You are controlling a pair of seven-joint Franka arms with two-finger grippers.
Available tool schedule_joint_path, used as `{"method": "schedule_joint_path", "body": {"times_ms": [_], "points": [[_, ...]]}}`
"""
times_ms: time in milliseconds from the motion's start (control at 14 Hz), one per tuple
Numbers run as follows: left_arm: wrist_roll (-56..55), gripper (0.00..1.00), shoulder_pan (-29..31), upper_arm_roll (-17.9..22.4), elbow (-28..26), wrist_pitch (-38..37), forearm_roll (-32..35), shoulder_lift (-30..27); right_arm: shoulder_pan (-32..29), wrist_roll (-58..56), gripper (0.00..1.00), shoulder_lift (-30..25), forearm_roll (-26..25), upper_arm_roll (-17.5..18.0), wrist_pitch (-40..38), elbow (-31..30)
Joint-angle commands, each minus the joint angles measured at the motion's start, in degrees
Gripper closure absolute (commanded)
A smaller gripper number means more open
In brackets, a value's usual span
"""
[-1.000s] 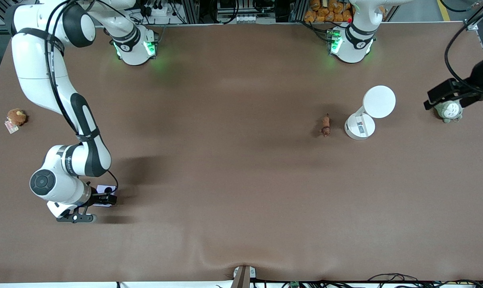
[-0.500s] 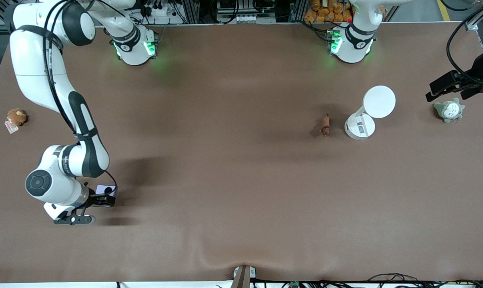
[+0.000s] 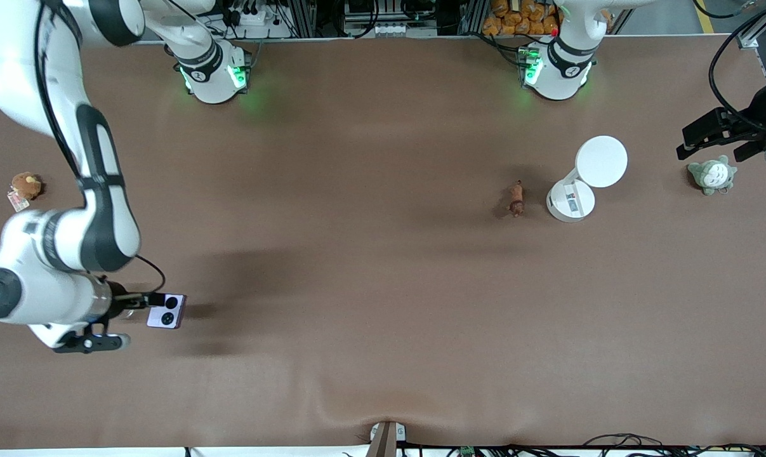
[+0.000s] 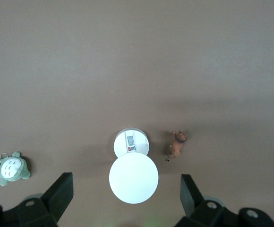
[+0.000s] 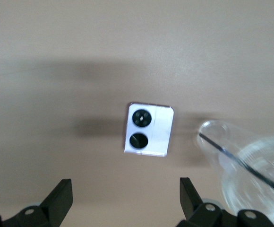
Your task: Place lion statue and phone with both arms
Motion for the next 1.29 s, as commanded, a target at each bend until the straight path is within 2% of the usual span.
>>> {"method": "schedule_joint_path", "body": {"times_ms": [0, 214, 357, 500, 643, 786, 929, 1071, 1214], "points": [[0.3, 0.0, 0.1, -0.4, -1.4, 0.7, 0.4, -1.4, 0.0, -1.1, 0.0, -9.0, 0.4, 0.5, -5.7, -2.2], [-4.2, 0.0, 0.4, -0.2, -1.4, 0.6, 0.0, -1.0, 0.1, -1.6, 0.0, -15.8, 0.8, 0.6, -11.8, -3.0], [-6.9, 0.0, 0.3, -0.5, -1.3, 0.7, 0.1, -1.0, 1.3, -1.7, 0.0, -21.5, 1.2, 0.2, -12.8, -6.1], [-6.6, 0.0, 0.1, -1.2, -0.9, 0.7, 0.6, -1.0, 1.0, -1.7, 0.0, -25.6, 1.4, 0.1, -15.0, -8.2], [-0.9, 0.0, 0.4, -0.6, -1.0, 0.8, 0.5, -1.0, 0.8, -1.6, 0.0, -28.2, 2.1, 0.0, -18.4, -8.5], [0.4, 0.0, 0.4, -0.5, -0.9, 0.8, 0.4, -1.0, -0.4, -1.6, 0.0, -32.8, 2.7, -0.3, -18.8, -12.9], [0.4, 0.0, 0.9, -0.5, -0.9, 0.8, 0.3, -0.9, -1.9, -1.6, 0.0, -37.8, 6.2, -1.9, -18.4, -18.3], [0.4, 0.0, 1.1, -0.8, -0.7, 0.8, 0.5, -0.8, -1.9, -1.1, 0.0, -39.4, 6.2, -2.6, -19.3, -18.9], [0.6, 0.0, 1.1, -1.0, 1.7, 0.7, 0.6, 0.6, -1.9, -1.0, 0.0, -39.7, 4.9, -2.6, -20.0, -18.6]]}}
